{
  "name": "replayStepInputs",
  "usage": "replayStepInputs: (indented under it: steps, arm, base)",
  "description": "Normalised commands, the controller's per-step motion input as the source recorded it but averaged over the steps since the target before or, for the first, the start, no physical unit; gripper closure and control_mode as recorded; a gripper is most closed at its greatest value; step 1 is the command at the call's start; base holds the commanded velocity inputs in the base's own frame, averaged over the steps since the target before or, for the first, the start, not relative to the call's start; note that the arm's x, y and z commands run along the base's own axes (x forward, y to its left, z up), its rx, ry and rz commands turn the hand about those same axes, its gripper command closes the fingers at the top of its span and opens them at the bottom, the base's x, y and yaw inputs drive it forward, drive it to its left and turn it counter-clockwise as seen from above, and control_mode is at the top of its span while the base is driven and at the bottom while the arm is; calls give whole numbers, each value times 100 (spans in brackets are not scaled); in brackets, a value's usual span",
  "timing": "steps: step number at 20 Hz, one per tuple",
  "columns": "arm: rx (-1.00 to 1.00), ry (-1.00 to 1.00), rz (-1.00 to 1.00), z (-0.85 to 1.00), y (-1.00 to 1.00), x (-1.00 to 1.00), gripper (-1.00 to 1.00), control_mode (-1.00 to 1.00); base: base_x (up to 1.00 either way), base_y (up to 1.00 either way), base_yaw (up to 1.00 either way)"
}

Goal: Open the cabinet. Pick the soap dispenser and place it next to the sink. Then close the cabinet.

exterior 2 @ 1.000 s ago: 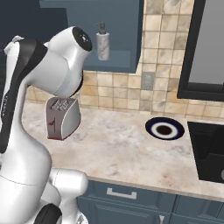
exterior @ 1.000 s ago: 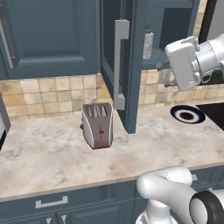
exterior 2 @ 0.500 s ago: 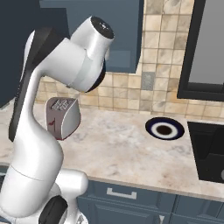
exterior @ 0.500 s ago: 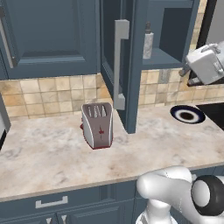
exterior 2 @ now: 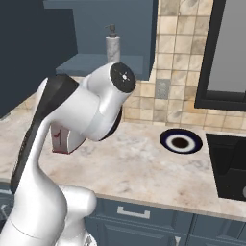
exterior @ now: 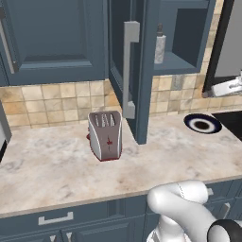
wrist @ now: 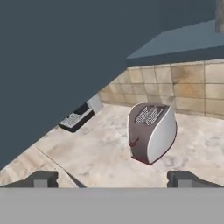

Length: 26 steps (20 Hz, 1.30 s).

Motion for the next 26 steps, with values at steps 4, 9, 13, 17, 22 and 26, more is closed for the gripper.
replayStepInputs:
  steps: [4,9,13,17,22,26]
  arm:
    - [-17,-24,-1,6,0,0,-100,-100]
    - [-25,1,-17,44,0,6,-100,-100]
    - [-23,10,-25,22,0,16,-100,-100]
    - [-9,8,-27,0,0,35,-100,-100]
    - [0,4,-21,-8,0,67,-100,-100]
    - [2,0,-19,0,0,58,-100,-100]
  base:
    - [0,0,0]
    - [0,0,0]
    - [0,0,0]
    - [0,0,0]
    - [0,0,0]
    - [0,0,0]
